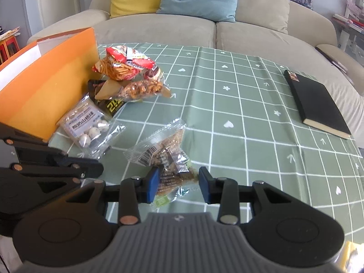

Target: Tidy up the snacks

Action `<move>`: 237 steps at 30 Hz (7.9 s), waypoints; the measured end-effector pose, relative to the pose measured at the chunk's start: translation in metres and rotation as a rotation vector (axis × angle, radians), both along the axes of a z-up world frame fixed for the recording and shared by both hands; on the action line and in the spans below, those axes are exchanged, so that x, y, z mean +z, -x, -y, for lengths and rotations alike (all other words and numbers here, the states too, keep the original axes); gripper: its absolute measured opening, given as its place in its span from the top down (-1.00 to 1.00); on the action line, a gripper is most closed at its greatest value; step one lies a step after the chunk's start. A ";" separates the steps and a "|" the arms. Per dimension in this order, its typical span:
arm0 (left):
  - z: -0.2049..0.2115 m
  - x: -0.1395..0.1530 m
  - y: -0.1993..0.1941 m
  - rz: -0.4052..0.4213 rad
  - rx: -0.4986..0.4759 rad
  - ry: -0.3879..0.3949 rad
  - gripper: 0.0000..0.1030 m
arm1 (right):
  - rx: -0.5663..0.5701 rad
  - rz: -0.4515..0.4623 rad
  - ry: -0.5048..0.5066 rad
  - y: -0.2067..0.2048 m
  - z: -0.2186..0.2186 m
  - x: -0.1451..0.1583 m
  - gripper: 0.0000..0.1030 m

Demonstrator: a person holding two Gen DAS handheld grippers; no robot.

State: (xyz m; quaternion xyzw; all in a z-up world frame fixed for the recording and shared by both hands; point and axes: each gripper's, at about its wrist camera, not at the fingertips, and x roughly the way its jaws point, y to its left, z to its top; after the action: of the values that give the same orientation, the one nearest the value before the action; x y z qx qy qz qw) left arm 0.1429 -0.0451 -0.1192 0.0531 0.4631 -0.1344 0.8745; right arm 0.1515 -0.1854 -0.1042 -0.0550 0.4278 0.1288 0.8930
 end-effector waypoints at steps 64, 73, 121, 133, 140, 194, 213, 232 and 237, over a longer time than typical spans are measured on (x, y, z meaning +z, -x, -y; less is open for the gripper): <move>-0.011 0.013 0.067 -0.229 -0.036 -0.139 0.85 | -0.092 -0.196 -0.210 0.041 0.050 0.010 0.09; -0.023 0.028 0.068 -0.154 0.187 -0.003 -0.49 | -0.057 -0.111 -0.221 0.049 0.049 0.014 -0.07; -0.015 0.053 0.050 0.038 0.293 0.167 -0.43 | -0.021 0.021 -0.107 0.047 0.033 0.014 0.23; -0.064 0.124 0.052 0.194 0.275 0.180 -0.42 | 0.092 0.137 -0.183 0.042 -0.011 0.086 0.24; -0.118 0.137 0.038 0.235 0.384 0.193 -0.42 | 0.189 0.183 -0.205 0.021 -0.063 0.128 0.24; -0.215 0.051 -0.056 -0.134 0.389 -0.104 -0.52 | 0.882 0.262 0.548 -0.049 -0.276 0.056 0.16; -0.192 0.103 -0.017 0.108 0.432 -0.048 -0.66 | 0.634 0.380 0.302 -0.022 -0.215 0.116 -0.33; -0.089 0.116 0.023 0.281 0.262 0.017 -0.66 | 0.093 0.298 -0.001 0.025 -0.068 0.110 -0.47; -0.068 0.101 0.021 0.248 0.180 0.043 -0.66 | 0.016 0.241 -0.022 0.027 -0.042 0.089 -0.47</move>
State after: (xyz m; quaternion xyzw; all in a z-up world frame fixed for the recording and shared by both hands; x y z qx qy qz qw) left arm 0.1218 0.0231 -0.0180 0.0089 0.3516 -0.0575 0.9343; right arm 0.1240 -0.1432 -0.0155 -0.0638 0.3156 0.1332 0.9373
